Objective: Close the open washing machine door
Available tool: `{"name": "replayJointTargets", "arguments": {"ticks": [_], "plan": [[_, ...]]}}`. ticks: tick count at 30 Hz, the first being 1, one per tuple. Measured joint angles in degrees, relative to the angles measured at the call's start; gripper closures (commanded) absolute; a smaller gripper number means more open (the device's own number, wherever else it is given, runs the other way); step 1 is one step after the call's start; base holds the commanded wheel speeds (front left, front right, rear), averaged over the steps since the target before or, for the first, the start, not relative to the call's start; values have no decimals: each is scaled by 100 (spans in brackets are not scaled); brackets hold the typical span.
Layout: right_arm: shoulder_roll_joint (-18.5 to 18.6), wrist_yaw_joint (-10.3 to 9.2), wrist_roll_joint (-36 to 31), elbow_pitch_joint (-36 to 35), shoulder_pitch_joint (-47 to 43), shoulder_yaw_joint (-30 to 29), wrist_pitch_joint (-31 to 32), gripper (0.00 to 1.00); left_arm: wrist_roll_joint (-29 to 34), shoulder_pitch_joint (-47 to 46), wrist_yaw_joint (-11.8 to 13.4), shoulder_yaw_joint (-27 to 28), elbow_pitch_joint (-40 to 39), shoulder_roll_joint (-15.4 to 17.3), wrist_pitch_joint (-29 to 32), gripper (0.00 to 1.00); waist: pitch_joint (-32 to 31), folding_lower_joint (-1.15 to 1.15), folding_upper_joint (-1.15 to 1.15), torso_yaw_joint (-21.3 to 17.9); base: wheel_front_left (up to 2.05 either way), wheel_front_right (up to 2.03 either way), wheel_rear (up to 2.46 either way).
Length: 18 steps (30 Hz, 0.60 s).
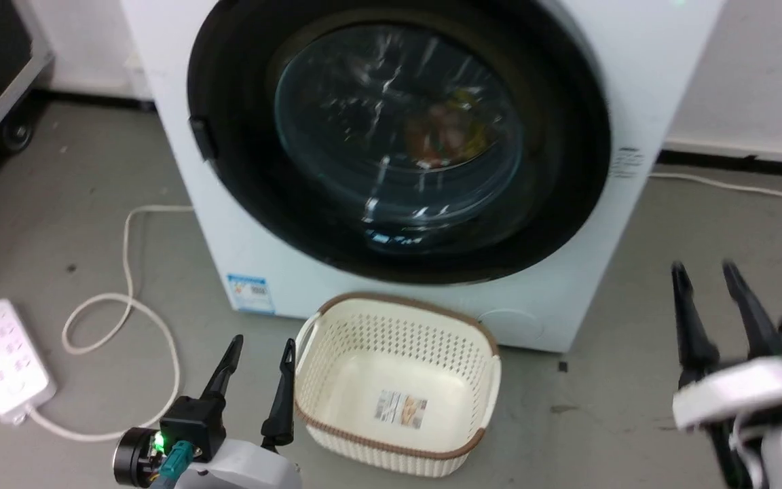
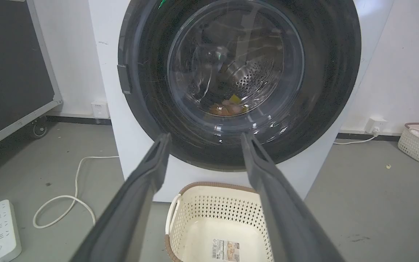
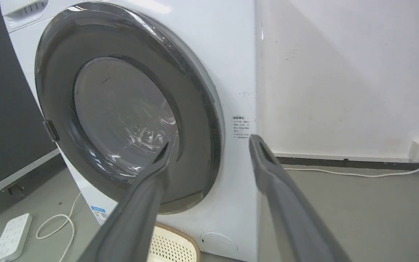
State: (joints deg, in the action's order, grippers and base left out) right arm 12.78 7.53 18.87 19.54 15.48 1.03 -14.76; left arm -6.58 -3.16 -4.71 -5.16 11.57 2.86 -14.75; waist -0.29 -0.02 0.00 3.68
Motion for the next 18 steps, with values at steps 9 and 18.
{"name": "replayJointTargets", "arguments": {"ticks": [9, 18], "plan": [[-788, -1, -851, -1305, -1458, -452, -1, 0, 29, 107, -58, 32, -26, -3, 0, 0, -214, 0, 0, -300, 0, 0, 0], [-953, -1, -1083, -1281, -1729, -332, 0, 0, 53, 188, -58, 63, 14, -2, 0, 0, -230, 2, 0, -370, 0, 0, 0]]}}
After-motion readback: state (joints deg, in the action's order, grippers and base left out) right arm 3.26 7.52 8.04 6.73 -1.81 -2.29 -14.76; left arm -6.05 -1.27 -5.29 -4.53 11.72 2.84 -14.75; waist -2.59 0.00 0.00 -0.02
